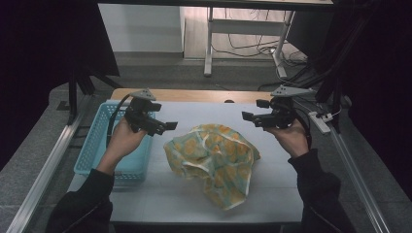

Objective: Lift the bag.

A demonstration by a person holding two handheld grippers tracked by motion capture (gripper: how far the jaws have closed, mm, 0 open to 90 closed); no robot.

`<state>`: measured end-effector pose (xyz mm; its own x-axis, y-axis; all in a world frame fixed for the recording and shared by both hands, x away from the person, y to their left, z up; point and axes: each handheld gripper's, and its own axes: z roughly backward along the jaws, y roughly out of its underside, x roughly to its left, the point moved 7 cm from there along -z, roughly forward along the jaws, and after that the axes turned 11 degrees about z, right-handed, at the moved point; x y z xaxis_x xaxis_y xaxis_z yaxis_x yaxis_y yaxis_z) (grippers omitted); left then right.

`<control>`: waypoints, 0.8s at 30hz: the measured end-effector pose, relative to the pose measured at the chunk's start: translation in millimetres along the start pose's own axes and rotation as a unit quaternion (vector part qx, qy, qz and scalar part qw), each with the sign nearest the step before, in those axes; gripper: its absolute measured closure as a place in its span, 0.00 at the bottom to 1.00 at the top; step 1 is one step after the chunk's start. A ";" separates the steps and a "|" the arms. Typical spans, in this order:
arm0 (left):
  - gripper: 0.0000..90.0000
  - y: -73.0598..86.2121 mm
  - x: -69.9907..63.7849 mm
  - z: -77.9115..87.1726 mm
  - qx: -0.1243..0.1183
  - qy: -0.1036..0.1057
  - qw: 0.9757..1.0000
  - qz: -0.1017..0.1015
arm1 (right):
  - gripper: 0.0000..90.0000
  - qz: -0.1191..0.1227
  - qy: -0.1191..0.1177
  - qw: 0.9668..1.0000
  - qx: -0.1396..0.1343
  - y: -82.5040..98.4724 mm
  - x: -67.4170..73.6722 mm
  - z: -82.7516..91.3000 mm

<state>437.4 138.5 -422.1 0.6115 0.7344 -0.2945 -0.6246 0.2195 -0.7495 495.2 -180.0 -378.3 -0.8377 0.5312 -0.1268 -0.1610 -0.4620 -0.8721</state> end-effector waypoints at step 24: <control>0.00 91.2 -2.2 30.5 -0.007 -0.038 0.999 0.026 | 0.03 -0.006 0.014 1.000 0.023 75.5 32.7 18.9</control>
<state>364.3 176.6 -471.7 0.5391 0.7915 -0.2880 -0.6475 0.1707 -0.7427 445.8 -210.9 -439.3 -0.8210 0.5558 -0.1304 -0.1949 -0.4876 -0.8510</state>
